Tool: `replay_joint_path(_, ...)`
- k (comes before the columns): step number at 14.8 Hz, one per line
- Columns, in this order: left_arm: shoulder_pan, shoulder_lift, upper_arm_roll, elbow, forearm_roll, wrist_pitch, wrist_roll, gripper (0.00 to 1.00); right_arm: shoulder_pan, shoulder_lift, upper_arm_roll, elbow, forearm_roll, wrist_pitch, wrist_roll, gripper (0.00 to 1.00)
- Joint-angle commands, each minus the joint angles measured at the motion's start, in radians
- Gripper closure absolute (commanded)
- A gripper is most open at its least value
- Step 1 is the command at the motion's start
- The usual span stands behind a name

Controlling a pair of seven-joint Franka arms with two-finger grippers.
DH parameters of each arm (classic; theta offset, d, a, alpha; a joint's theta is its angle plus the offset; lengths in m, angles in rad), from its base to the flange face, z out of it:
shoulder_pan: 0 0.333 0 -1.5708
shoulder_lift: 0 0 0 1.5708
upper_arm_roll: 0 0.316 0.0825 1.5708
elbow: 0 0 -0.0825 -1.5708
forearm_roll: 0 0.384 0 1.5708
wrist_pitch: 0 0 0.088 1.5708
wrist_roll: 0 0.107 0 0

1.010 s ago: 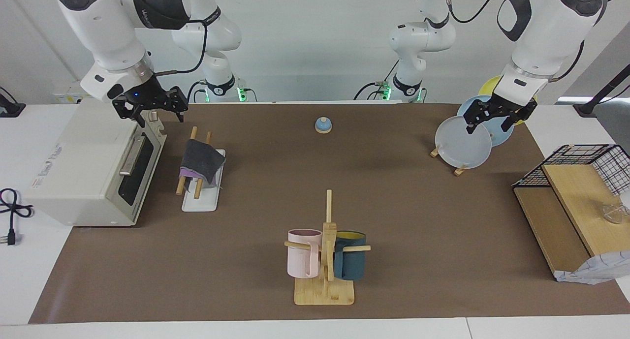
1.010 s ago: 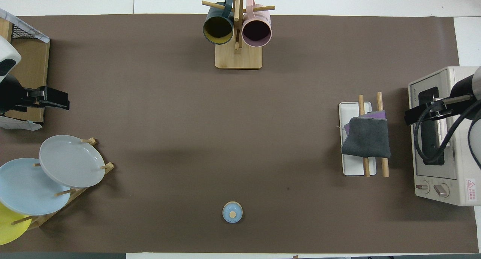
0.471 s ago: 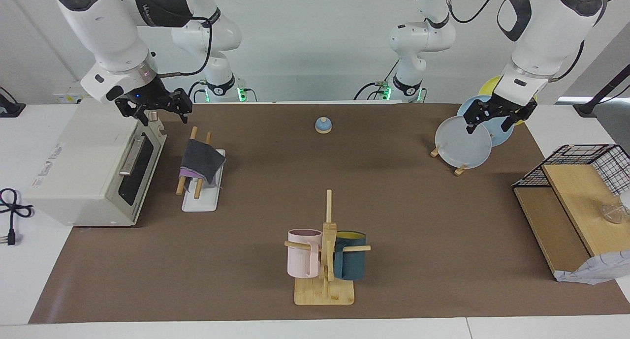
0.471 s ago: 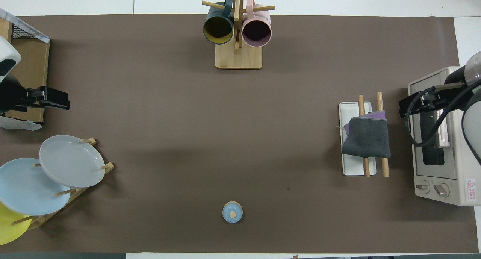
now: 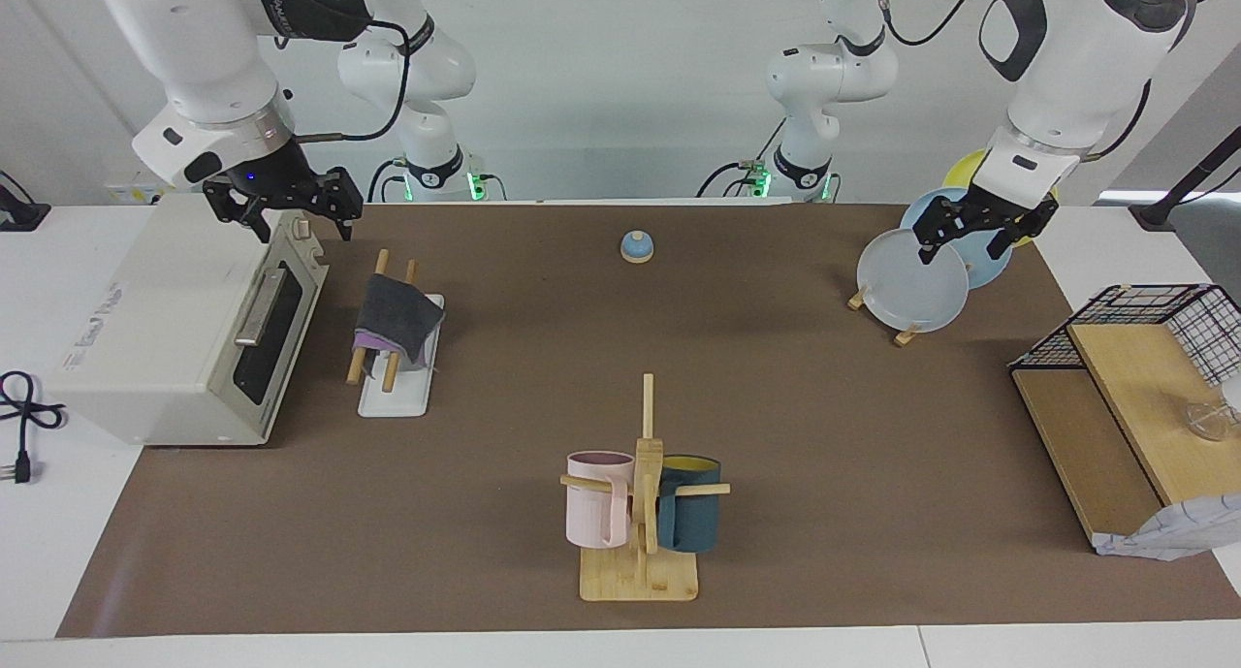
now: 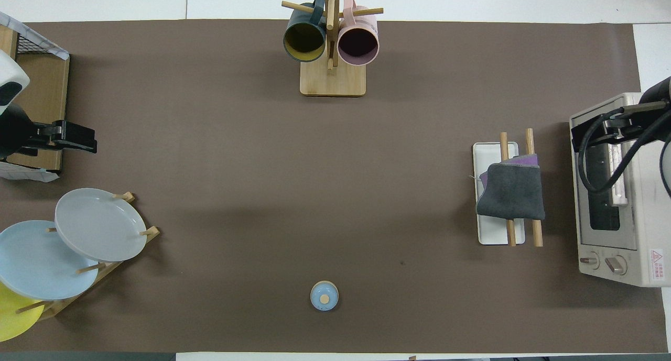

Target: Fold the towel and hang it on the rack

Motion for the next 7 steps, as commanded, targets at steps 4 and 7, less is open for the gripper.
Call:
replay_joint_path(4,-0.007,-0.012,0.012,-0.004,-0.005,-0.009,0.011,0.0,-0.008,-0.046,0.007,-0.04,-0.015,-0.013,0.021,0.0)
replay_joint_path(7,-0.007,-0.012,0.012,-0.004,-0.005,-0.009,0.011,0.0,-0.015,-0.018,0.007,0.014,-0.003,0.004,0.018,0.0)
